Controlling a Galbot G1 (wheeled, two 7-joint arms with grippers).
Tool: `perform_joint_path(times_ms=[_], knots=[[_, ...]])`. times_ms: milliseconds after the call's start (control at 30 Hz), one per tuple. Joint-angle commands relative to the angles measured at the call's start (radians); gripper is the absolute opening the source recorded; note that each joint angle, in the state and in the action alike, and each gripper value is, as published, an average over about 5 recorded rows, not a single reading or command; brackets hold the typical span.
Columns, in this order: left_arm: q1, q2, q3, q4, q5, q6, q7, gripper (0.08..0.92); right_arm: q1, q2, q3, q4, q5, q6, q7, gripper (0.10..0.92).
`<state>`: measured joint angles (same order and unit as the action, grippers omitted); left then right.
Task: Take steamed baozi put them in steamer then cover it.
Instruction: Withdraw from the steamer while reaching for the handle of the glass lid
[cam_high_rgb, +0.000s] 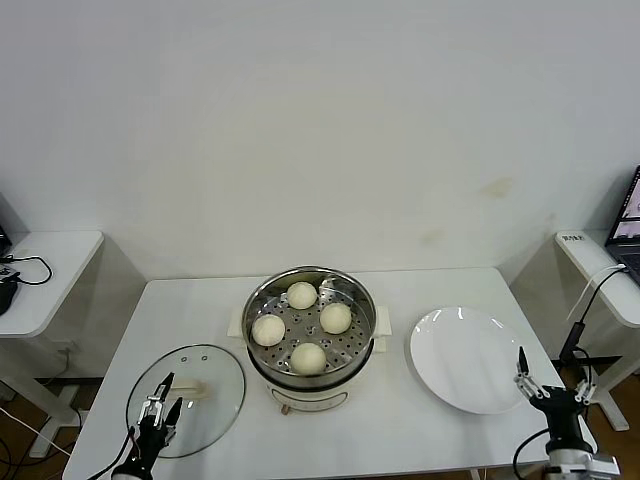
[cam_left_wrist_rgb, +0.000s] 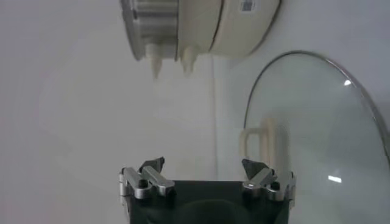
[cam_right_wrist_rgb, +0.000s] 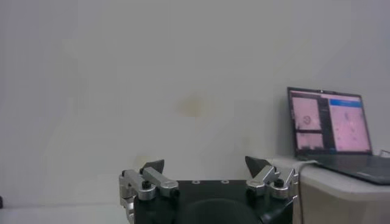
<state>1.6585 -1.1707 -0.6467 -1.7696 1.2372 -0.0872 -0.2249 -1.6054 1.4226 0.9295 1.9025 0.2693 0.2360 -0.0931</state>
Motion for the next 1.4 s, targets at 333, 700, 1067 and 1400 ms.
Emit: perform_joint_path(times_ms=[333,700,1067,1400], knots=[[-0.209,0.035,0.044,0.192,0.01,-0.002,0.013,0.823,-0.057,0.025,0.038,0.027,-0.002,-0.002,0.003,0.823],[-0.261,0.037,0.054,0.242,-0.007,-0.002,0.007,0.823,-0.061,0.04,0.027,0.043,-0.003,-0.013,0.005,0.823],[-0.243,0.033,0.052,0.248,0.0,-0.027,-0.008,0.654,-0.06,0.044,0.018,0.046,-0.002,-0.011,0.01,0.823],[-0.228,0.023,0.046,0.239,0.014,-0.051,-0.036,0.369,-0.069,0.044,0.013,0.06,0.001,-0.008,0.015,0.823]])
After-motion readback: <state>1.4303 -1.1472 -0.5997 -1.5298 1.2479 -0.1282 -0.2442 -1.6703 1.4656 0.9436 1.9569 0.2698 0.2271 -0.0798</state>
